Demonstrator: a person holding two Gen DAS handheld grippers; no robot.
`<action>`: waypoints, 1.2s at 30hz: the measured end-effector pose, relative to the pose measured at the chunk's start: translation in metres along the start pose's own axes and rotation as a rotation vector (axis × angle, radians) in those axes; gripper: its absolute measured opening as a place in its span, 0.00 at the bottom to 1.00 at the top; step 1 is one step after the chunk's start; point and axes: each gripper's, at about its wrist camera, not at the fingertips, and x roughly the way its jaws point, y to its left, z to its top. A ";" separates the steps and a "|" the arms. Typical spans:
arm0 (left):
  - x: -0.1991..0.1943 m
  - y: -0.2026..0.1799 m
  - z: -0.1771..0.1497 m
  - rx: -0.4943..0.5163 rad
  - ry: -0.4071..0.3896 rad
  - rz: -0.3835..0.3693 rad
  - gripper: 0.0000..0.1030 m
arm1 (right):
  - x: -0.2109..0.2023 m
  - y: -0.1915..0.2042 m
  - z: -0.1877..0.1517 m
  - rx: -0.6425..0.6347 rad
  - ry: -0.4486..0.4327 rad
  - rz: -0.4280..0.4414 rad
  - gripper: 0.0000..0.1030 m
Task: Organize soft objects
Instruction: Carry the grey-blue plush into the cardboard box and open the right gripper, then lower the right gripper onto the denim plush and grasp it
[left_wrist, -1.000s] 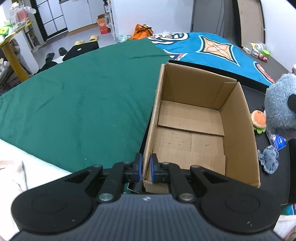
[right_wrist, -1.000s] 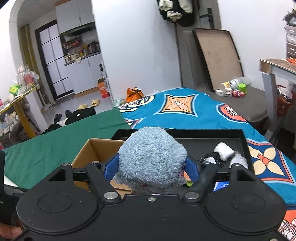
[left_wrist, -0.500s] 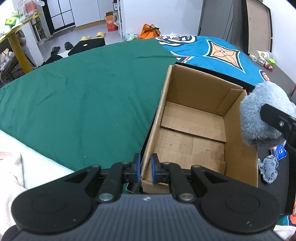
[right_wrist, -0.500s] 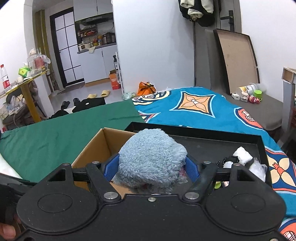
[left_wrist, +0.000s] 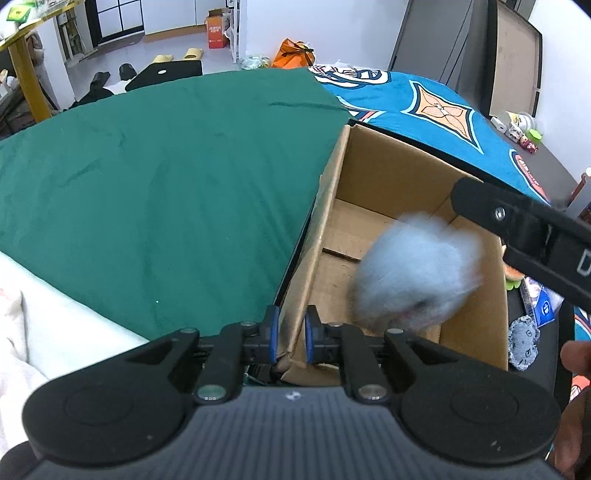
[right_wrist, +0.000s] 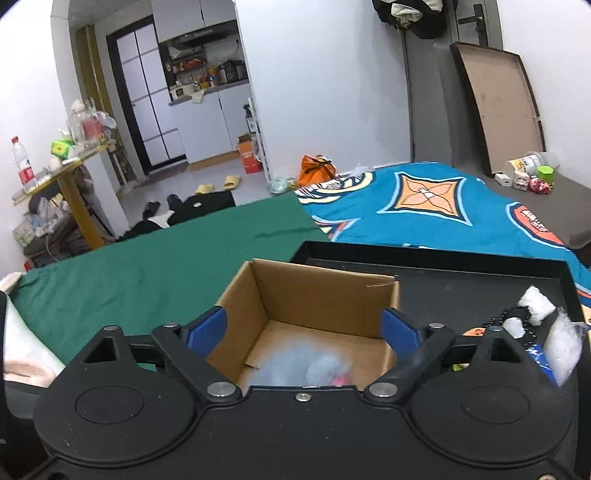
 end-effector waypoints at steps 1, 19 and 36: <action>0.000 0.001 0.000 -0.001 0.000 -0.002 0.15 | 0.000 -0.001 -0.001 0.003 0.009 -0.008 0.88; -0.010 -0.008 0.002 0.045 -0.019 0.021 0.45 | -0.024 -0.037 -0.013 0.091 0.051 -0.133 0.88; -0.010 -0.032 0.002 0.145 -0.024 0.068 0.65 | -0.024 -0.086 -0.053 0.248 0.101 -0.330 0.91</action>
